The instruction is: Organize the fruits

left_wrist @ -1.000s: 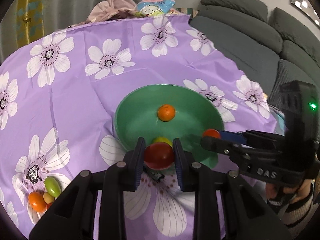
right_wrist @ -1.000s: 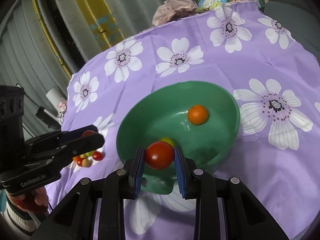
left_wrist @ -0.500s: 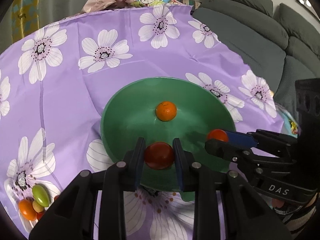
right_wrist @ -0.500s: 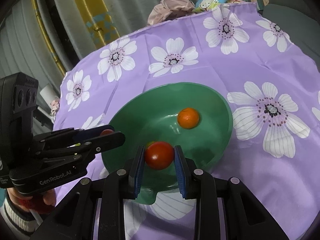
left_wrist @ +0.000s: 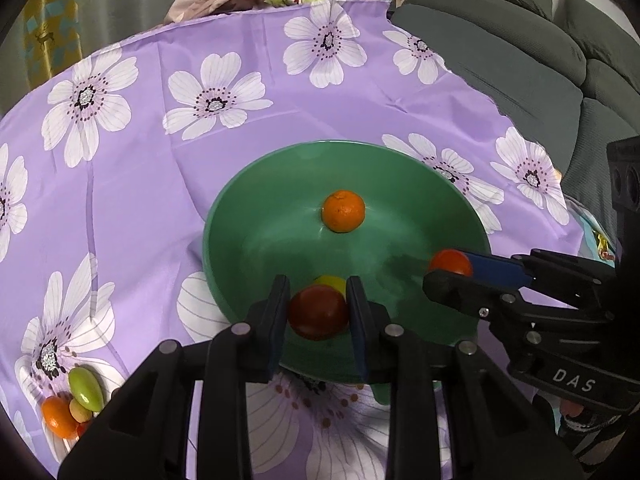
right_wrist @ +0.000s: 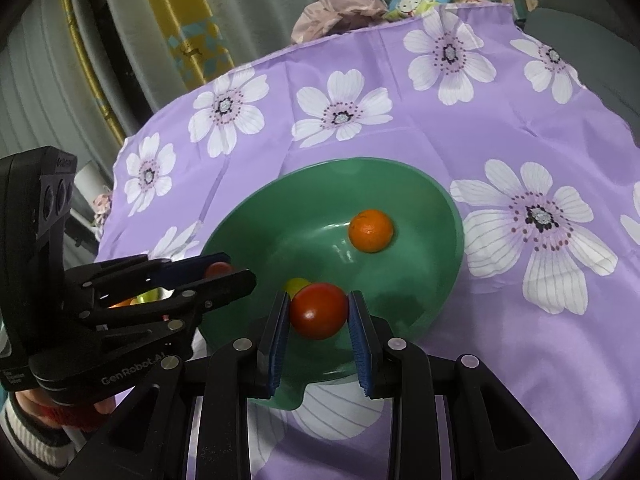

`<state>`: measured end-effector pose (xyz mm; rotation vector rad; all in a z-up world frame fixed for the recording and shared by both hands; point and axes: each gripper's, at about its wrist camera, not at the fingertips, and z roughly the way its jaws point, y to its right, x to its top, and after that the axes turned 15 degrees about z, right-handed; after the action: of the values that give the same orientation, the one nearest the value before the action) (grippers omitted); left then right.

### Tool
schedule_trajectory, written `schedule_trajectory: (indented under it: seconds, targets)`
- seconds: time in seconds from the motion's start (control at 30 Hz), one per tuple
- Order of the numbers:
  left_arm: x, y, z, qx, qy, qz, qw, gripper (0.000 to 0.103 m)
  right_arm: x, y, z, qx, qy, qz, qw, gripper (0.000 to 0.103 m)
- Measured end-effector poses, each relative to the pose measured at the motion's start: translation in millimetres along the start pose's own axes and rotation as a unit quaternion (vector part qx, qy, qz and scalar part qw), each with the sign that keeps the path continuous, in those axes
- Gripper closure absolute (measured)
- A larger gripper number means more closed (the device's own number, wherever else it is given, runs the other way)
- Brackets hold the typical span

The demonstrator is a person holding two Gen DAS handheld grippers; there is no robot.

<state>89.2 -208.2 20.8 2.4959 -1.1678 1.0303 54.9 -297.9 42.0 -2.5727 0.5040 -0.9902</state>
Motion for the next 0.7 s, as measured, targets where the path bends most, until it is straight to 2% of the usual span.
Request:
schedule_trajectory:
  seconds: [0.17,0.47,0.7]
  targets:
    - [-1.7,-2.1,-11.7,0.005,0.011,-0.009,0.9999,0.053,0.0,-1.2,-2.6,0.000,0.000,0.002,1.000,0.072]
    - [-15.8,-0.8,-31.7,0.012,0.014,-0.021,0.9996,0.051,-3.5,-11.1,-15.2,0.003,0.005,-0.007,1.000,0.072]
    - [-48.9,-8.9,-51.2,0.037,0.005,-0.041,0.9984,0.049,-9.4,-22.5,-23.4,0.002,0.003,-0.017,1.000,0.072]
